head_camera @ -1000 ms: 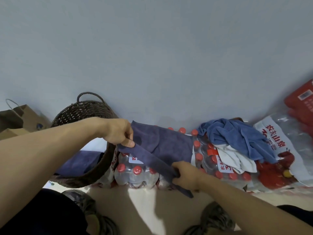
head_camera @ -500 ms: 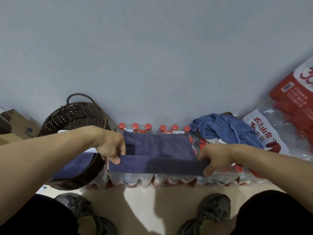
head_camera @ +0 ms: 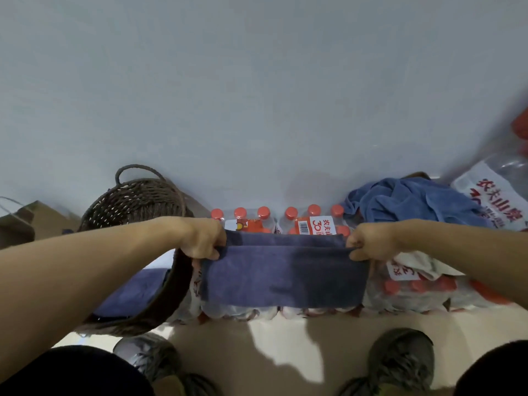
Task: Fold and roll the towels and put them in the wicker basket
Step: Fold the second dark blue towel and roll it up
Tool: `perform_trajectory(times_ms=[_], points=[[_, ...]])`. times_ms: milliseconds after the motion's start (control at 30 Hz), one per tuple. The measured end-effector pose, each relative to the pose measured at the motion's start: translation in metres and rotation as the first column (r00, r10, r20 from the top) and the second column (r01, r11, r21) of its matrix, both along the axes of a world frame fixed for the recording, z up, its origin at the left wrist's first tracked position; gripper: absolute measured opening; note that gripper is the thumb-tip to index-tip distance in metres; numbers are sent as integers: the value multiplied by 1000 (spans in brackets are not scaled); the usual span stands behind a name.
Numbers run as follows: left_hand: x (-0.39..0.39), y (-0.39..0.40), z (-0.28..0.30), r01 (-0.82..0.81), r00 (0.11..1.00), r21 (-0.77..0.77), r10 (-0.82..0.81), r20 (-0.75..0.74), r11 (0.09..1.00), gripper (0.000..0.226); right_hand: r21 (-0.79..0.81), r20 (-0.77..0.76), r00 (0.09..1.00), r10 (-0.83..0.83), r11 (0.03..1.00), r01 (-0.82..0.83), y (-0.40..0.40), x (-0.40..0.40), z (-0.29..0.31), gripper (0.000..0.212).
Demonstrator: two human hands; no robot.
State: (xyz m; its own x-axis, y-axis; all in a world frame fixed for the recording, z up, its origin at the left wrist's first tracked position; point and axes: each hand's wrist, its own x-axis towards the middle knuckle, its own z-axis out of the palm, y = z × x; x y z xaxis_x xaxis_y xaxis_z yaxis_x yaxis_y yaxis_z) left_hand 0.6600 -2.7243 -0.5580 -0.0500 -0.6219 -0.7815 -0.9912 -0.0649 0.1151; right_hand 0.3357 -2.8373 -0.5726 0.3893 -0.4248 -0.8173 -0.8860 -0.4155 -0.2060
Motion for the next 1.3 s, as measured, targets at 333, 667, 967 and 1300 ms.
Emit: perform_trajectory(times_ms=[333,667,967,1300], points=[[11,-31,-48,-36,996,-187,50,71,982,28,-52,-37,998,-51,997,49,-22,17,-47,27],[12,-42,-72,-140,984,-293,166,65,946,18,111,-90,946,-311,941,320,-35,18,-57,32],[12,-36,-81,-257,953,-269,290,91,928,33,1,-26,896,-443,896,444,-33,11,-69,40],[11,-36,-68,-58,993,-263,83,85,963,36,-442,124,973,192,889,-119,-36,21,-64,54]])
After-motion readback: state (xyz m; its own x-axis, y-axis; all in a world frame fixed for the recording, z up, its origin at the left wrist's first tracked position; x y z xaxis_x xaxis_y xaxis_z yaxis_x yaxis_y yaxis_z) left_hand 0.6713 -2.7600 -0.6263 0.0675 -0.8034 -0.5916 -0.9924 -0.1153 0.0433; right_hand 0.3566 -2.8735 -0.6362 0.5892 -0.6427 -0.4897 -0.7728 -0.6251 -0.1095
